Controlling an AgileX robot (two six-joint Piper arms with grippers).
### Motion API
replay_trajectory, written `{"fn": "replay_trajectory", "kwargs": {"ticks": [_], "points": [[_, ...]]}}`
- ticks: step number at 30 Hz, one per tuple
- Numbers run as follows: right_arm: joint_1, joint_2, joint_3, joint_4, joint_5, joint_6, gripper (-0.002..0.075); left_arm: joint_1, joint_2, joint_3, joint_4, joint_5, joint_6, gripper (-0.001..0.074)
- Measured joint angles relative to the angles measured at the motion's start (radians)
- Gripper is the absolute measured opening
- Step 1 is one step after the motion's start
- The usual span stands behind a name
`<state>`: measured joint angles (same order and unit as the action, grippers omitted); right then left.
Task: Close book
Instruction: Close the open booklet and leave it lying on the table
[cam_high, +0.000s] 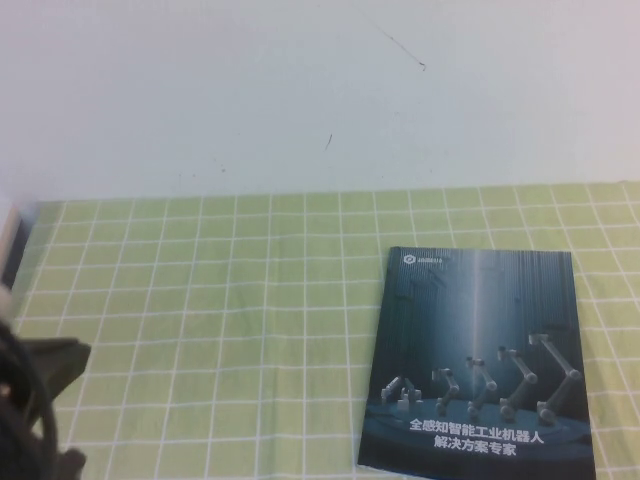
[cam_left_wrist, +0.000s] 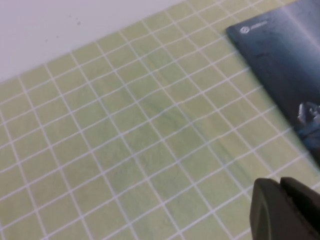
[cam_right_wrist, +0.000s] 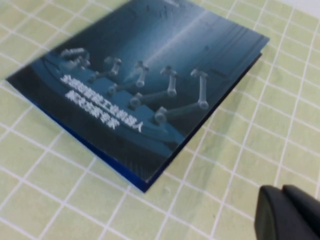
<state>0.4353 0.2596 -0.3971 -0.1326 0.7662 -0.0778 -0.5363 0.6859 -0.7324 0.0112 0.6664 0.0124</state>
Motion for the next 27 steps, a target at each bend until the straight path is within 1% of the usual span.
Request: {"fn": "replay_trajectory", "kwargs": {"ticks": [3, 7, 20, 22, 27], "points": [[0.0, -0.01, 0.004, 0.012, -0.011, 0.0, -0.0003, 0.0, -0.059, 0.036, 0.031, 0.004, 0.0, -0.0002], [0.0, -0.01, 0.005, 0.014, -0.014, 0.0, -0.0003, 0.0, -0.098, 0.043, 0.049, 0.016, 0.0, -0.0002], [0.0, -0.01, 0.005, 0.018, -0.014, 0.0, -0.0003, 0.003, -0.12, 0.054, 0.049, 0.015, -0.012, -0.0002], [0.0, -0.01, 0.005, 0.018, -0.014, 0.0, -0.0003, 0.028, -0.168, 0.074, 0.057, 0.007, -0.037, -0.0002], [0.0, -0.01, 0.005, 0.018, -0.014, 0.0, -0.0003, 0.182, -0.375, 0.164, 0.095, -0.032, -0.047, -0.0002]]}}
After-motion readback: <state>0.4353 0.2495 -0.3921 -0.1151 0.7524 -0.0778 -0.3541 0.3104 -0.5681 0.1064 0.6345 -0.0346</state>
